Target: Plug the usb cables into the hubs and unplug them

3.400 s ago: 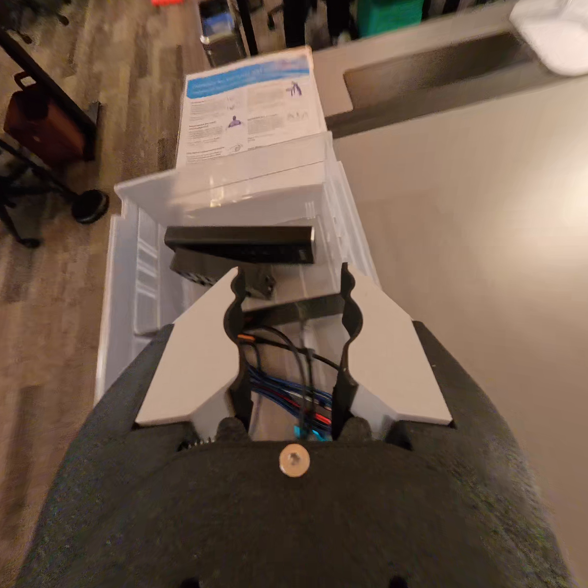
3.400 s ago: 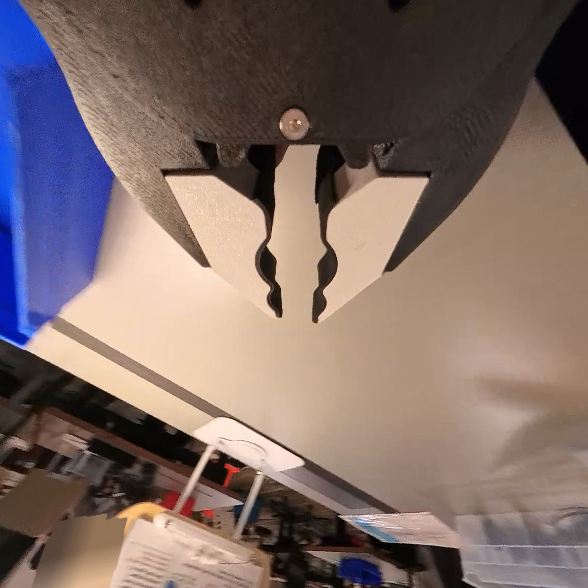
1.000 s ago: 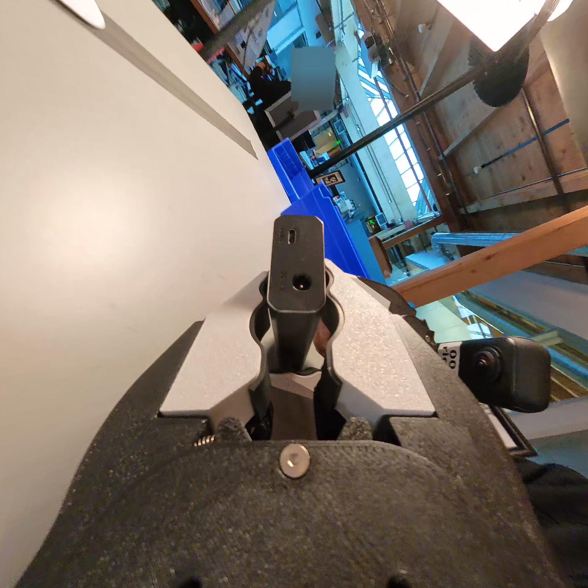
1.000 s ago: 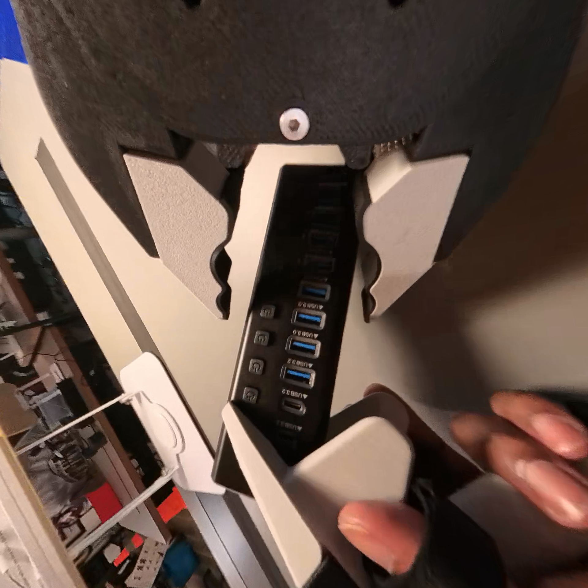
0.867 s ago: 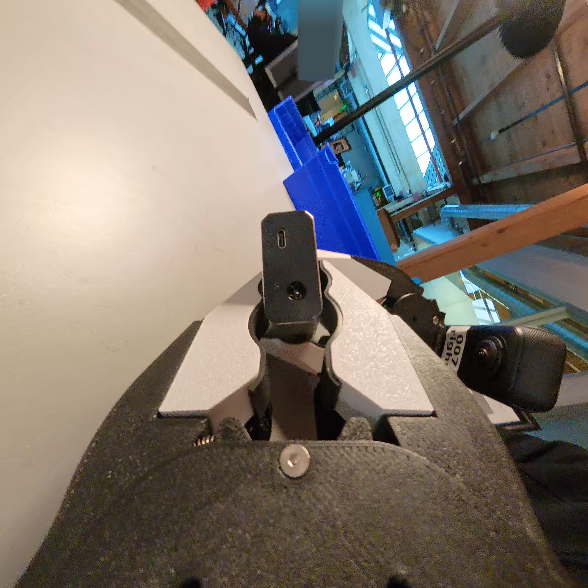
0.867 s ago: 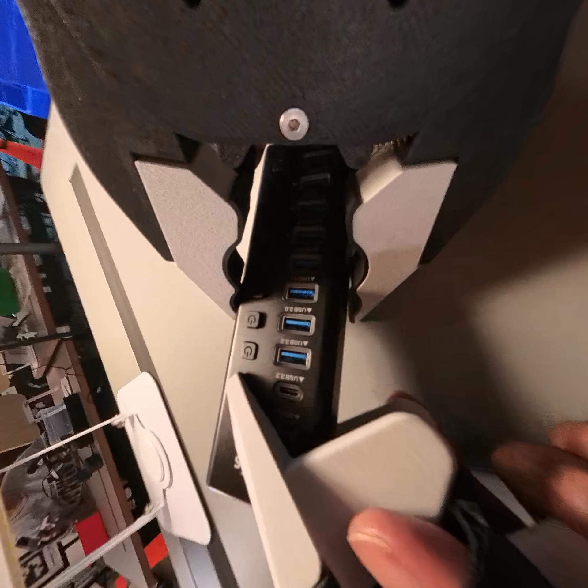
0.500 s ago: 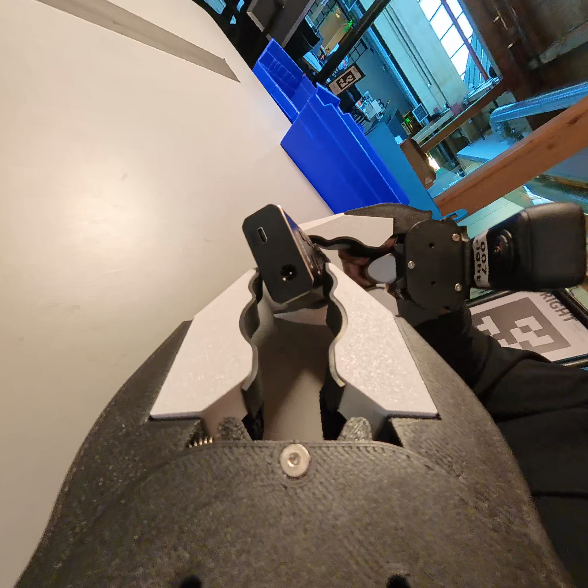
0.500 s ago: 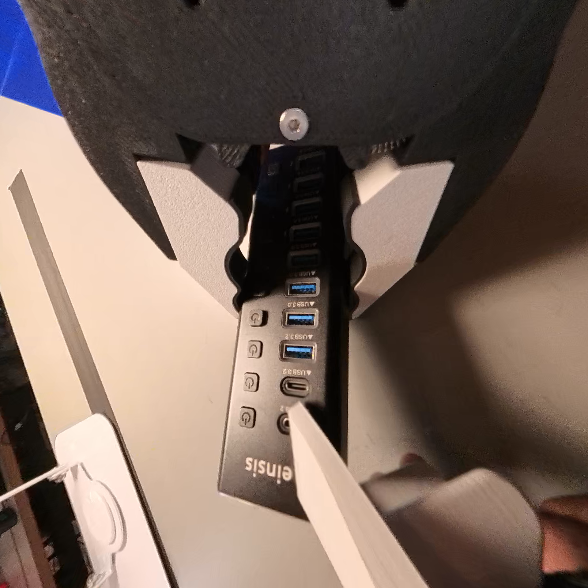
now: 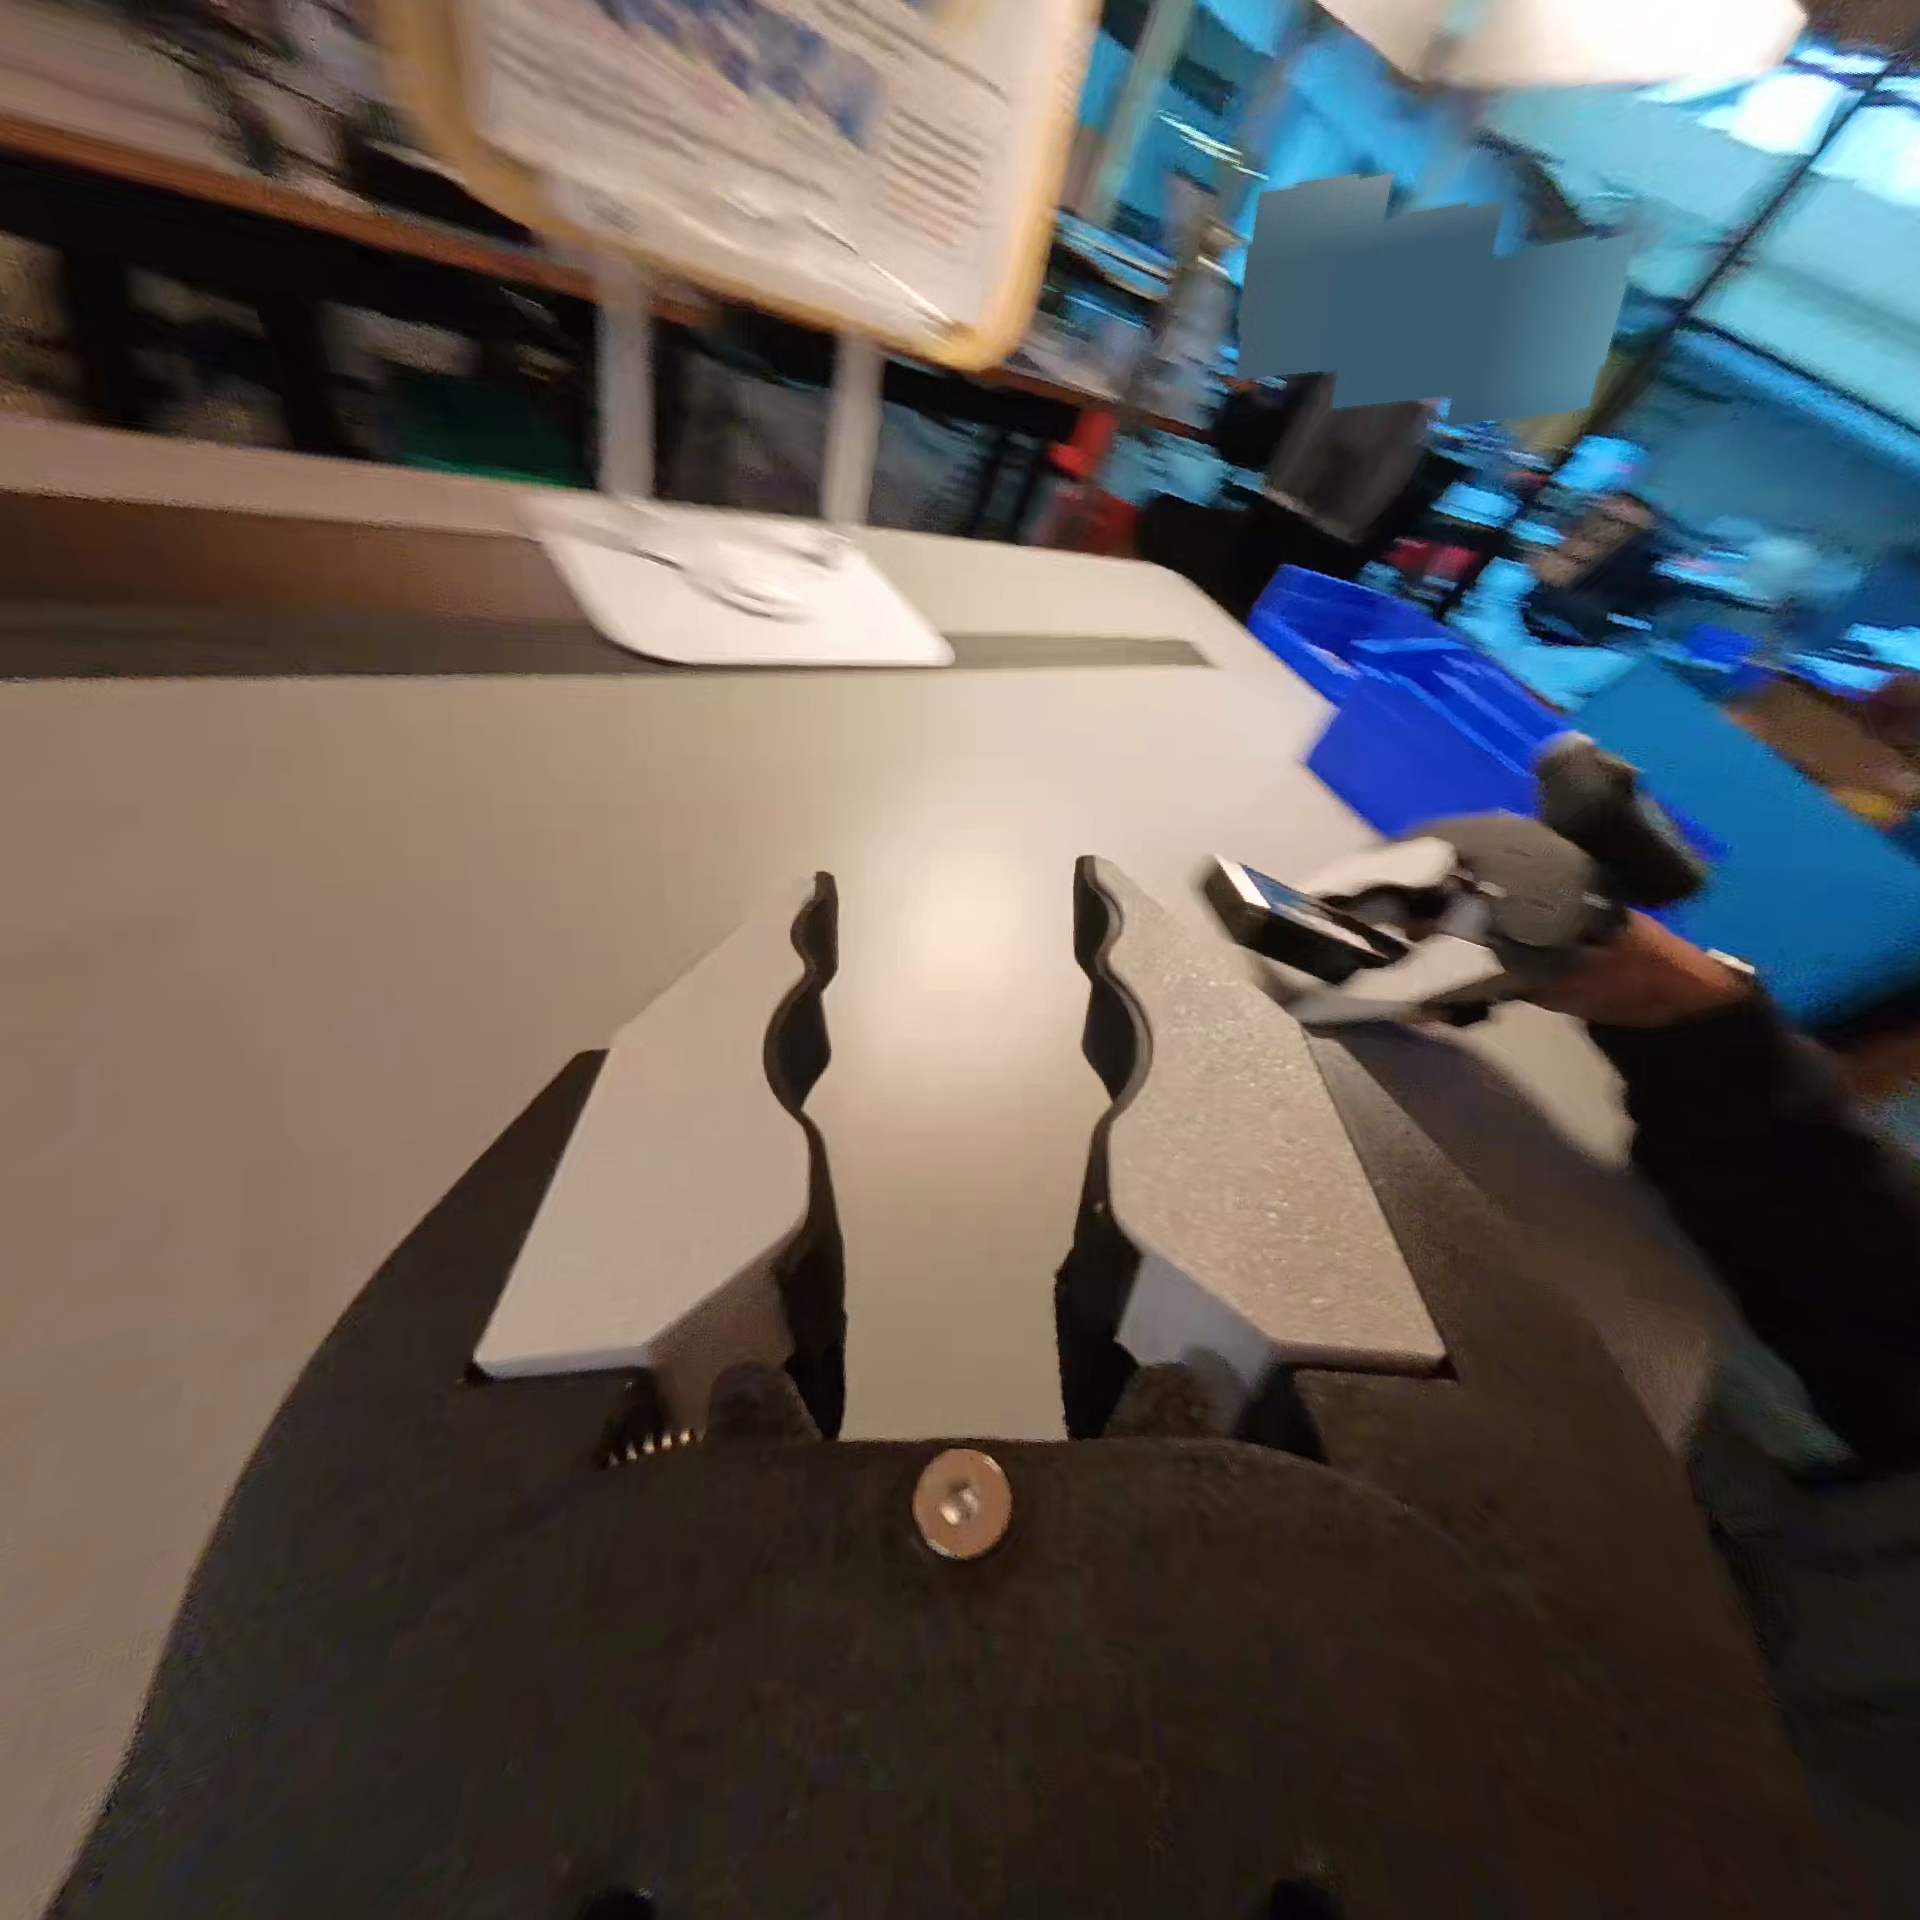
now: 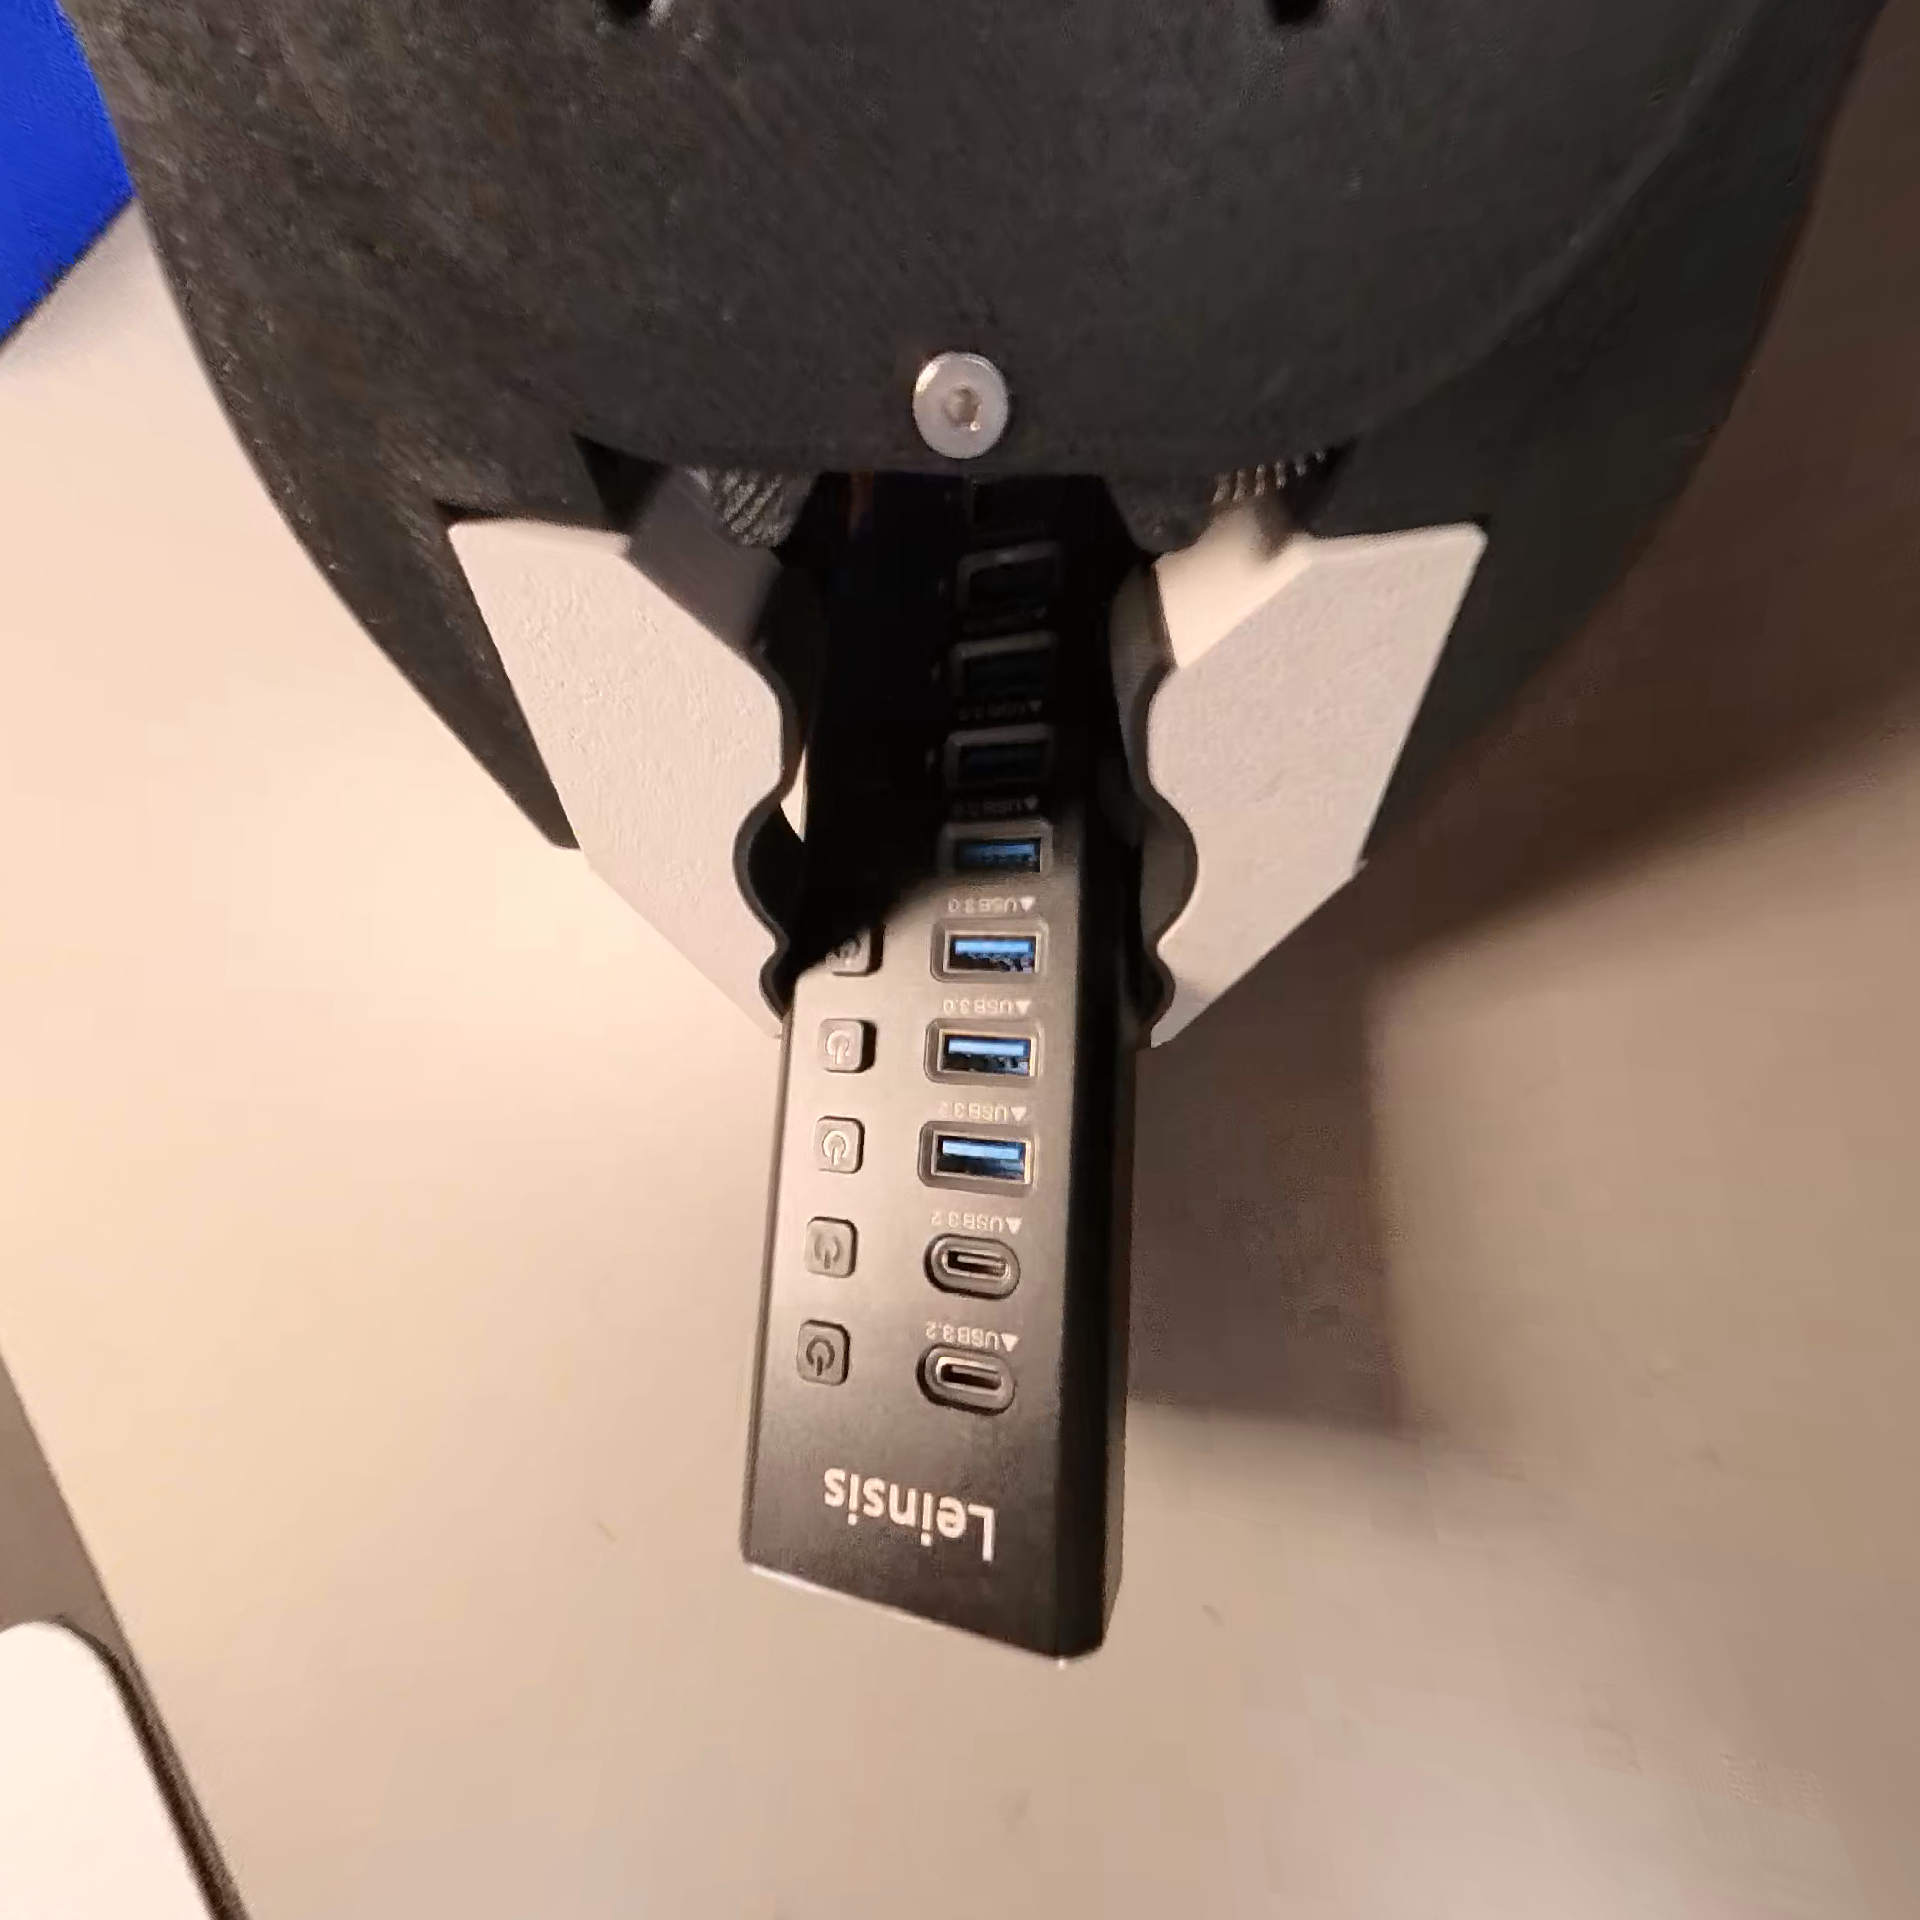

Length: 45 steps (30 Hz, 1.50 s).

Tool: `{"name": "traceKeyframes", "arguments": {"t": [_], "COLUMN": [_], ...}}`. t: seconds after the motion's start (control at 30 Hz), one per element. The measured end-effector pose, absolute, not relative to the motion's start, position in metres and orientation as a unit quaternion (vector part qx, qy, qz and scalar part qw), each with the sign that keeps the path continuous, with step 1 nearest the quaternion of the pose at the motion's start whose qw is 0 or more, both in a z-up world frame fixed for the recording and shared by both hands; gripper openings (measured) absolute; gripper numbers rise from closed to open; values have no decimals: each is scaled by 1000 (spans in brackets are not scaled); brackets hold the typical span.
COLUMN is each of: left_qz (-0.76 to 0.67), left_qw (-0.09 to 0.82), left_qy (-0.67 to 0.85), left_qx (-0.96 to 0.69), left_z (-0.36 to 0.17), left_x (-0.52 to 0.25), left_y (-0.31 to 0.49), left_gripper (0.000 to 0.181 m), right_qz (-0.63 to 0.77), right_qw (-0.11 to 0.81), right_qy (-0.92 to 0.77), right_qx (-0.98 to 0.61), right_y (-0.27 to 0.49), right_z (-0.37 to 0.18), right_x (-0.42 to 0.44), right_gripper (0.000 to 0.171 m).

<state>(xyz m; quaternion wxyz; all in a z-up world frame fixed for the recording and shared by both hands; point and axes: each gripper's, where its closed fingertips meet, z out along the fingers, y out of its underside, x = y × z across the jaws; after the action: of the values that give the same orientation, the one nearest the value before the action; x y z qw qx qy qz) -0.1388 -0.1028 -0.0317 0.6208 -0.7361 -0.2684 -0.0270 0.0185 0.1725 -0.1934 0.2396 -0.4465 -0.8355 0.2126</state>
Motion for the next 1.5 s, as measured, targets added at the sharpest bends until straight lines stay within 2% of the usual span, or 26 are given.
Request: {"name": "traceKeyframes", "arguments": {"t": [0.13,0.23,0.3,0.5,0.7,0.87,1.0,1.13,1.37,1.5], "left_qz": [137,217,198,124,87,108,132,202,342,428], "left_qw": [561,464,411,208,123,110,126,158,163,207], "left_qy": [-380,-454,-497,-580,-597,-575,-567,-554,-493,-456], "left_qx": [-723,-729,-738,-778,-788,-804,-804,-792,-783,-752], "left_z": [-7,-23,-50,-157,-201,-200,-184,-137,-58,-14], "left_x": [-210,-259,-283,-322,-331,-336,-335,-335,-335,-339], "left_y": [-241,-332,-367,-422,-426,-423,-427,-430,-426,-420], "left_gripper": [49,52,53,64,66,37,27,22,23,23], "right_qz": [229,229,229,230,239,246,245,245,239,241], "right_qw": [195,180,173,170,173,174,181,183,194,198], "right_qy": [-837,-834,-833,-832,-833,-833,-835,-835,-839,-841], "right_qx": [-458,-468,-474,-475,-469,-465,-459,-457,-449,-442], "right_y": [173,175,175,175,175,176,176,177,177,177], "right_z": [-197,-198,-199,-199,-199,-199,-199,-199,-197,-197], "right_x": [27,31,33,34,34,33,34,34,34,33], "right_gripper": [63,63,63,63,63,64,64,64,63,64]}}
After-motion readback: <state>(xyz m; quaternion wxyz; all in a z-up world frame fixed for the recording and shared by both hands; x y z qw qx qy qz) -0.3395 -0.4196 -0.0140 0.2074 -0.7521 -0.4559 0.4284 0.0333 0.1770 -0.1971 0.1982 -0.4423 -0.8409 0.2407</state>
